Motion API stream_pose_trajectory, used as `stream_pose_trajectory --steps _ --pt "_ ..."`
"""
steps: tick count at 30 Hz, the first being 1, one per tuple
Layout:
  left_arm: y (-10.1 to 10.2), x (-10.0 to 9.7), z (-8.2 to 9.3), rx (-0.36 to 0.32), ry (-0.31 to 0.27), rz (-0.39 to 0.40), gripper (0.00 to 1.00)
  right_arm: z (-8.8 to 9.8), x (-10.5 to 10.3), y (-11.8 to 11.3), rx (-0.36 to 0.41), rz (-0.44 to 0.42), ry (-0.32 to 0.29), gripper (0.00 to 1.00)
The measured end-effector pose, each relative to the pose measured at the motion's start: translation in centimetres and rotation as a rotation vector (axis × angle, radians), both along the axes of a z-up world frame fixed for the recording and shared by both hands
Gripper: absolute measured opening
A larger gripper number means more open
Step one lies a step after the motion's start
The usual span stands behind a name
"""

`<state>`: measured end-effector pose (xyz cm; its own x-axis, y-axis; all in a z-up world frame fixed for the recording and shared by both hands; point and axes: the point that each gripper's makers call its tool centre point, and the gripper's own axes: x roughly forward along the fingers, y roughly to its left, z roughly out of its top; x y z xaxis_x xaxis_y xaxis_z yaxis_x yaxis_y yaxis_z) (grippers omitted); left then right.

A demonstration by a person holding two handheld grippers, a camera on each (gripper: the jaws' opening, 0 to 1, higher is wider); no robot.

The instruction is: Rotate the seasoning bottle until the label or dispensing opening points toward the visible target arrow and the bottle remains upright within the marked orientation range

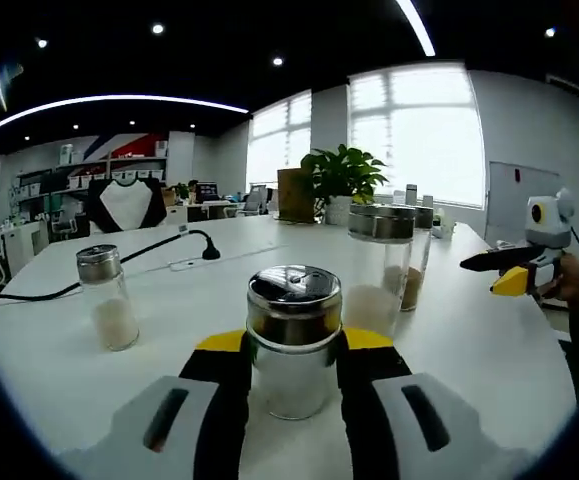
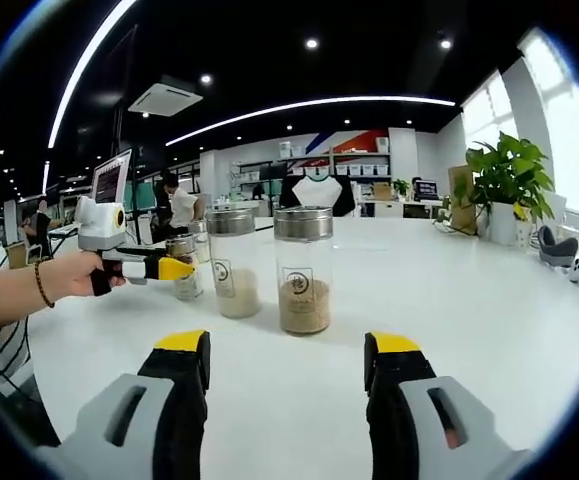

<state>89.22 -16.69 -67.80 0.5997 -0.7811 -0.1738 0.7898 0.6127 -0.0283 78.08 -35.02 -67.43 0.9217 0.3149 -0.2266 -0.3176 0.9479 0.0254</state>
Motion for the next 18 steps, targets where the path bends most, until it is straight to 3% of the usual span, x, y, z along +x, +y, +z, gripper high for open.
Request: stream_pose_trajectory --steps 8,18 --pt "-0.34 -0.28 0.0 0.0 -0.03 -0.097 0.35 -0.21 0.17 -0.51 0.001 -0.014 0.004 0.66" --pt "-0.71 -0.62 -0.01 0.017 -0.023 -0.197 0.35 -0.07 0.27 -0.45 -0.005 -0.014 -0.008 0.66"
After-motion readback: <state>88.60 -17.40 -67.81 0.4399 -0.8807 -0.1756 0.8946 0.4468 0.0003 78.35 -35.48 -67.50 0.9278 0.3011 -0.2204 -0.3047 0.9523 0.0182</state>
